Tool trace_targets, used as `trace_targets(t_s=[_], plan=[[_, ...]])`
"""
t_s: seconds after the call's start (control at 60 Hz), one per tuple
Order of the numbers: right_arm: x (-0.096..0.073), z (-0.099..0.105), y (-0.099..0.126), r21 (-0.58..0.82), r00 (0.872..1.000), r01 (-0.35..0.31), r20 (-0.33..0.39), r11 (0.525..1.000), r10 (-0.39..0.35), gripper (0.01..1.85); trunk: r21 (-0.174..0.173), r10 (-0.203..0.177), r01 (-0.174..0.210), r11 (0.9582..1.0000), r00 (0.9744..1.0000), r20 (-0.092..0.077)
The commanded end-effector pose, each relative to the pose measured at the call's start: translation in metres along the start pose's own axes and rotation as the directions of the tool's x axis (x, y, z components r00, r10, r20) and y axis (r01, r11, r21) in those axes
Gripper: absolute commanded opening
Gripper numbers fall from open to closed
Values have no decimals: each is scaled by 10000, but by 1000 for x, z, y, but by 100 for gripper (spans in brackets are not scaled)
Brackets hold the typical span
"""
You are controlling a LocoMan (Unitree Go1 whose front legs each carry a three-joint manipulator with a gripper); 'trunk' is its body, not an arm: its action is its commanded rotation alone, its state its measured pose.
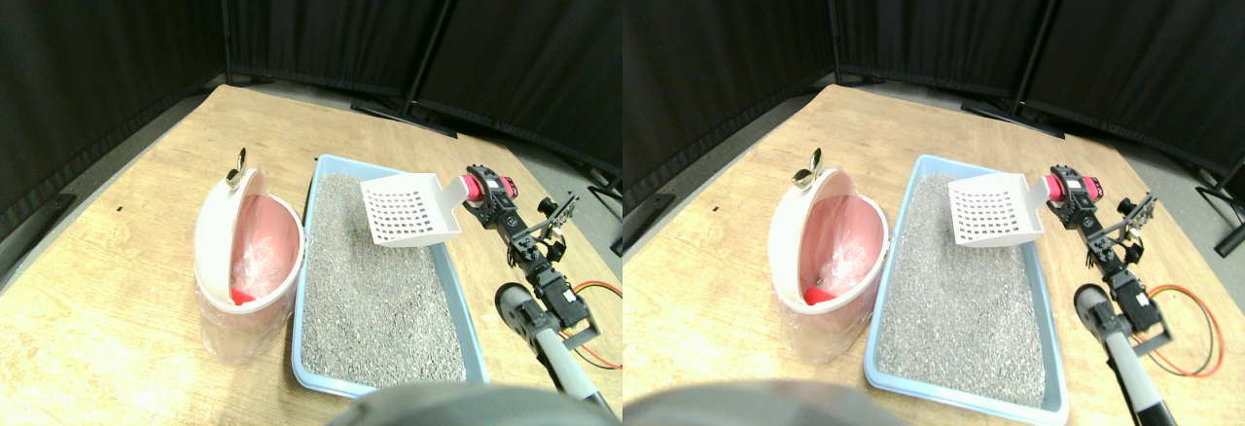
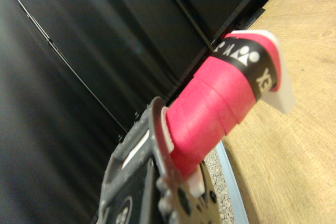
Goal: Scoop (unimanual)
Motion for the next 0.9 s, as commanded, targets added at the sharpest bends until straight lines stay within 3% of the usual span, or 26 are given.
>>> trace_targets(t_s=[0.017,0.117,0.45,0.9], plan=[[2,3,5,222,9979,-228,615,9995,214,5,-275,-160,161,9995,9999,32],[-2,-2,1,371,9987,275,421,9989,-291,5,-211,-278,277,9994,9996,-42],[-15,-29,-10,924,9959,899,-172,9917,-887,5,-24,-551,551,9985,9983,-187],[-24,-52,-27,1095,9926,1136,-545,9875,-1082,5,102,-783,786,9969,9966,-273]])
